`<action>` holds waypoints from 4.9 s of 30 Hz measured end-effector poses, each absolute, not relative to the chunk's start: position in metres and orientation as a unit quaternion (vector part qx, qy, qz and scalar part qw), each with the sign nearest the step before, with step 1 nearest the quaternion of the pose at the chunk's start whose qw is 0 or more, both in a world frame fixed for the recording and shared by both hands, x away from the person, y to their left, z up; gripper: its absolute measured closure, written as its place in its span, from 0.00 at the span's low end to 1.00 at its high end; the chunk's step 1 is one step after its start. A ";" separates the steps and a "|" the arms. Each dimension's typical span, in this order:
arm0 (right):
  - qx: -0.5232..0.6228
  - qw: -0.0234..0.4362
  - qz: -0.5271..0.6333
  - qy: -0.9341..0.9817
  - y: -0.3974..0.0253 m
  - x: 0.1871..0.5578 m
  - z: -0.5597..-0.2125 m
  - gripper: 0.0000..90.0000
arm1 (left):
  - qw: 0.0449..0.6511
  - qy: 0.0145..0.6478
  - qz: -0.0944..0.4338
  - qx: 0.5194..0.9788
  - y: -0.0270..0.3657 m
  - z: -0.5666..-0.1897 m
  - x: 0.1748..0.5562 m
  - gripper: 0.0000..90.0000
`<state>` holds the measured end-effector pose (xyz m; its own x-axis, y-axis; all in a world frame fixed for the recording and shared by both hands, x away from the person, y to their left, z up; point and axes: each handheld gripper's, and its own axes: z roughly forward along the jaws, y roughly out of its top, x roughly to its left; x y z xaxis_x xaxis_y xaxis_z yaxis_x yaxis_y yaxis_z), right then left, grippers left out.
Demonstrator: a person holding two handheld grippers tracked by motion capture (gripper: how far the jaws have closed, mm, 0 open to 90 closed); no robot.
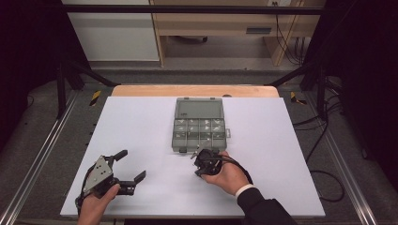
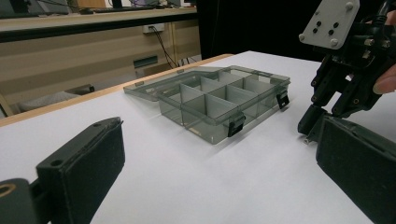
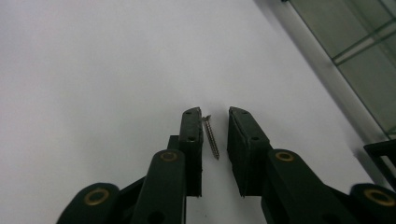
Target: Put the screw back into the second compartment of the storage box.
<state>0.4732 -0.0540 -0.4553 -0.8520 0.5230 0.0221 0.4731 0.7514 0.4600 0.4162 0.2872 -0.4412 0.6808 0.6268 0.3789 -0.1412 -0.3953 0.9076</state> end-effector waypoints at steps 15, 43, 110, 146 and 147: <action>0.290 0.041 0.248 0.924 -0.058 0.476 -0.454 0.98 | 0.526 0.164 0.366 0.750 0.288 -0.441 0.416 0.01; 0.294 0.057 0.268 0.916 -0.068 0.477 -0.440 0.98 | 0.526 0.164 0.366 0.750 0.288 -0.441 0.416 0.01; 0.401 0.194 0.366 0.817 -0.041 0.578 -0.396 0.39 | 0.537 0.161 0.365 0.743 0.290 -0.438 0.415 0.01; 0.347 0.235 0.460 0.783 -0.092 0.501 -0.356 0.10 | 0.533 0.180 0.375 0.737 0.296 -0.440 0.412 0.01; 0.343 0.244 0.462 0.780 -0.094 0.499 -0.357 0.11 | 0.534 0.180 0.374 0.736 0.296 -0.441 0.412 0.01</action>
<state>0.4988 -0.0942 -0.3565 -0.6451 0.7614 -0.0639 0.3095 0.3369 0.8892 0.4124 0.2955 -0.4406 0.6548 0.6650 0.3591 -0.1345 -0.3651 0.9212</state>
